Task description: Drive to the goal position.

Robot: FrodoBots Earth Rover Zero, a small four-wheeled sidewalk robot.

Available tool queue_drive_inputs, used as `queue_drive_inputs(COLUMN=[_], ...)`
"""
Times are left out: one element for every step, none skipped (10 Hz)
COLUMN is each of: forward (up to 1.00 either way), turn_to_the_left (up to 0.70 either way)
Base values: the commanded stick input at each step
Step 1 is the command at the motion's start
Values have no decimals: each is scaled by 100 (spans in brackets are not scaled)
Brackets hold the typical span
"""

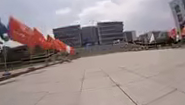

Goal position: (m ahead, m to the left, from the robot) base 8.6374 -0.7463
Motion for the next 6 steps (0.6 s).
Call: queue_drive_inputs(forward=[100, 100, 100, 100, 100, 100], turn_to_the_left=[0, 0, 0, 0, 0, 0])
